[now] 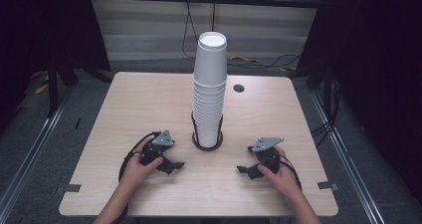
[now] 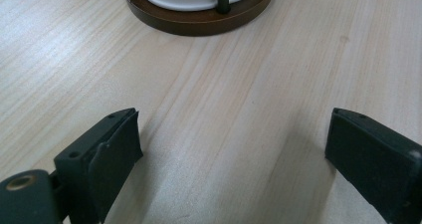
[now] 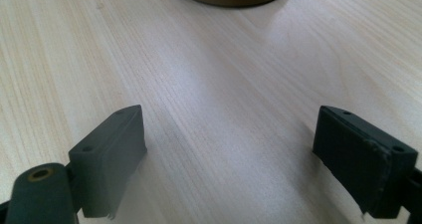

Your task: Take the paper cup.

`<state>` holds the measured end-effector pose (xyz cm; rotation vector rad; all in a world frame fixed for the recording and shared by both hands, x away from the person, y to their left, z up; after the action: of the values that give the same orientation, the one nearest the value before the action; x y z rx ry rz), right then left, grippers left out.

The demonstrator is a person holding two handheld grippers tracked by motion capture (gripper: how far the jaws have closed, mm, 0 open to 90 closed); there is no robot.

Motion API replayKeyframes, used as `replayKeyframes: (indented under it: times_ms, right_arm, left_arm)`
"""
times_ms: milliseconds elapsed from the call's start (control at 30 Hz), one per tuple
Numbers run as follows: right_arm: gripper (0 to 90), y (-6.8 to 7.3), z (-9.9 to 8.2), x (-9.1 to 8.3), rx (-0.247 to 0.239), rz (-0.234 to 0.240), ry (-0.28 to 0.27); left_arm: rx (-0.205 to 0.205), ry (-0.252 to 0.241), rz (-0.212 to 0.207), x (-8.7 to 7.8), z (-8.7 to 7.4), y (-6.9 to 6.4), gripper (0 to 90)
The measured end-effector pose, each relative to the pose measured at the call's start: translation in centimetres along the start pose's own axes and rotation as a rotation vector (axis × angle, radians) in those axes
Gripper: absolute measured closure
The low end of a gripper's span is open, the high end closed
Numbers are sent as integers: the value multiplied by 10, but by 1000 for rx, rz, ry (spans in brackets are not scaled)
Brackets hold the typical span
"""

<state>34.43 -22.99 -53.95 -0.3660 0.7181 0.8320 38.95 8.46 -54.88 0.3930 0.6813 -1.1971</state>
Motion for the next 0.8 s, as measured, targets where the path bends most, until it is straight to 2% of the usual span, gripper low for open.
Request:
replayKeyframes:
  times_ms: [200,233,300,367,467,533,567,633,667,700,733,767,800]
  right_arm:
    - [126,0,0,0,0,-1,0]
    - [125,0,0,0,3,-7,0]
    - [125,1,0,0,9,-11,2]
    - [131,2,0,-1,14,-16,-1]
    - [139,2,-1,-2,21,-19,-2]
    - [141,4,0,-2,33,-7,-7]
    - [140,4,0,-3,42,-3,-18]
    - [140,5,7,-8,69,6,-50]
    - [141,4,11,-10,75,6,-59]
    - [140,4,16,-12,74,3,-69]
    - [140,4,16,-12,74,3,-69]
    - [141,5,28,-17,61,-2,-78]
    - [141,5,28,-17,61,-2,-78]
  left_arm:
    - [-2,4,9,-1,-1,0,66]
    - [-34,4,33,0,-1,0,49]
    - [-49,9,45,-1,-1,1,44]
    - [-56,18,18,-2,0,-1,49]
    - [-47,39,23,-3,2,-1,69]
    - [-52,35,18,-5,6,-3,96]
    - [-46,27,13,-8,8,-3,96]
    - [-63,7,-11,-16,15,-6,96]
    - [-72,-15,-16,-27,26,-6,96]
    - [-72,-15,-16,-27,26,-6,96]
    - [-64,-22,-15,-33,33,-5,96]
    - [-58,-49,-22,-48,50,-5,96]
    - [-58,-49,-22,-48,50,-5,96]
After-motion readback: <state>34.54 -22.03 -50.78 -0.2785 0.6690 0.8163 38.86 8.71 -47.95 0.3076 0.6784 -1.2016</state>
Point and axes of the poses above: each handheld gripper's, and its own axes: x roughly forward along the jaws, z roughly out of its top, y roughly to its left, the point moved 5 cm from there along x, roughly forward along the jaws, and after that the axes turned 2 degrees about -z, right-handed, at the moved point
